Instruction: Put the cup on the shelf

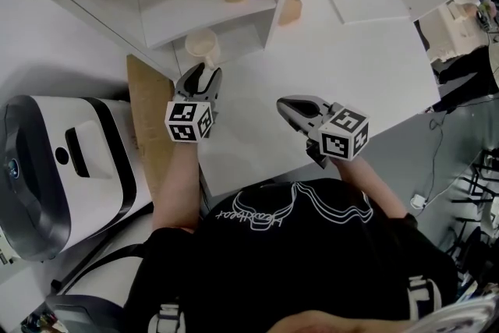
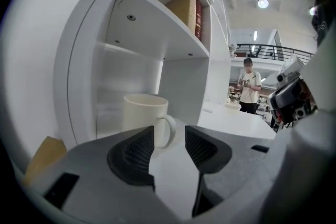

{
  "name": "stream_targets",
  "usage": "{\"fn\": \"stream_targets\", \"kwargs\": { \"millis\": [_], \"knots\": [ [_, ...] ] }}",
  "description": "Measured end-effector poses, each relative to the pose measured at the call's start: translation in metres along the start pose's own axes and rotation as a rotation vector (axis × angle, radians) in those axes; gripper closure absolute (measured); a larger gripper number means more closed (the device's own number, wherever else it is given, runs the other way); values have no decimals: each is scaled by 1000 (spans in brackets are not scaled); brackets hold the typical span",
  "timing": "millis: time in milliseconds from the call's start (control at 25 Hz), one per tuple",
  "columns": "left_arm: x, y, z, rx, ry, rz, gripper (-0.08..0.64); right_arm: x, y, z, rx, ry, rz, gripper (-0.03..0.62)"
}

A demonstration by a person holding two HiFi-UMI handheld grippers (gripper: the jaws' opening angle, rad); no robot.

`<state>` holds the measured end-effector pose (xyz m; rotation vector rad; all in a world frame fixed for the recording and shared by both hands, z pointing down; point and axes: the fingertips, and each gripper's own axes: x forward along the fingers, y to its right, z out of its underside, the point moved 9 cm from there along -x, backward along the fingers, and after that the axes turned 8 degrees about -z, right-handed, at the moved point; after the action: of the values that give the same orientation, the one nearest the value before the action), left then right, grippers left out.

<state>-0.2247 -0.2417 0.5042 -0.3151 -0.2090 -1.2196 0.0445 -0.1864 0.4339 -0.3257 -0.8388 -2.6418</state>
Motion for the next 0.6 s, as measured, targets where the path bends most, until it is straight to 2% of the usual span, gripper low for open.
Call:
{"fn": "stream_targets", "kwargs": {
  "millis": [320,600],
  "knots": [
    [-52,21,-26,-52,-11,-35,390,-14,-10,-5,-13,50,-6,588],
    [-115,81,-68,-108,71,157,391,-36,-41,-17,-95,104,-37,588]
  ]
}}
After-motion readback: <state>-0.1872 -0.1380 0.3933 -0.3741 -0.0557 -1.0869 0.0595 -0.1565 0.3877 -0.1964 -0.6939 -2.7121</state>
